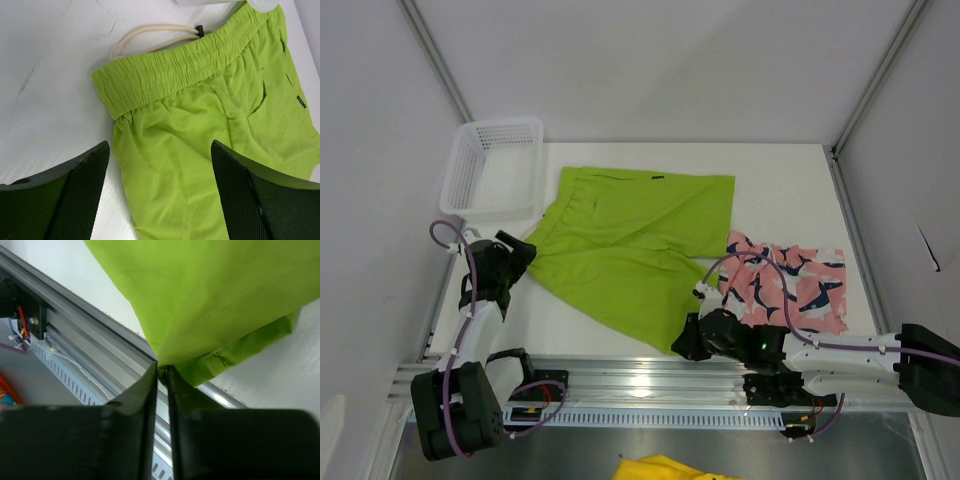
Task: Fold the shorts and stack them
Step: Flatten the shorts out, then fold the shorts
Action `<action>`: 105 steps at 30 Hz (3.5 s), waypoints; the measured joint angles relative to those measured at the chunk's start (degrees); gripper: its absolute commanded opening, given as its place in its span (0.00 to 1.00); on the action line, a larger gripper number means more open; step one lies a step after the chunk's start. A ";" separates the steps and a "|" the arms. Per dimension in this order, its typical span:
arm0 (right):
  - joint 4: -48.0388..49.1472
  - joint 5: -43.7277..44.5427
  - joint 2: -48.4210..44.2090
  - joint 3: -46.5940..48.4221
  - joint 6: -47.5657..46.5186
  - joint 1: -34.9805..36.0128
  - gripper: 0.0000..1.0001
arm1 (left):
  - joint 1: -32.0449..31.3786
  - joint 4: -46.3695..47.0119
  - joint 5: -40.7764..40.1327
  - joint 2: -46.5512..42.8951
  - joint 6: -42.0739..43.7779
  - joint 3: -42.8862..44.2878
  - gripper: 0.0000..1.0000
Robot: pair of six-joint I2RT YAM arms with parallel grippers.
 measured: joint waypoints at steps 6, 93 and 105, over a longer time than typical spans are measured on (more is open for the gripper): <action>0.09 -2.25 -4.94 -0.09 2.78 0.00 0.00 | 0.02 -0.33 -0.02 -0.07 0.00 0.00 0.84; -15.37 31.63 5.42 12.50 -10.67 29.73 0.00 | 0.02 0.87 1.51 3.76 0.07 -0.26 0.81; -24.26 34.25 -9.81 7.45 0.90 24.63 0.00 | 0.02 1.73 1.25 5.07 -0.09 -2.45 0.75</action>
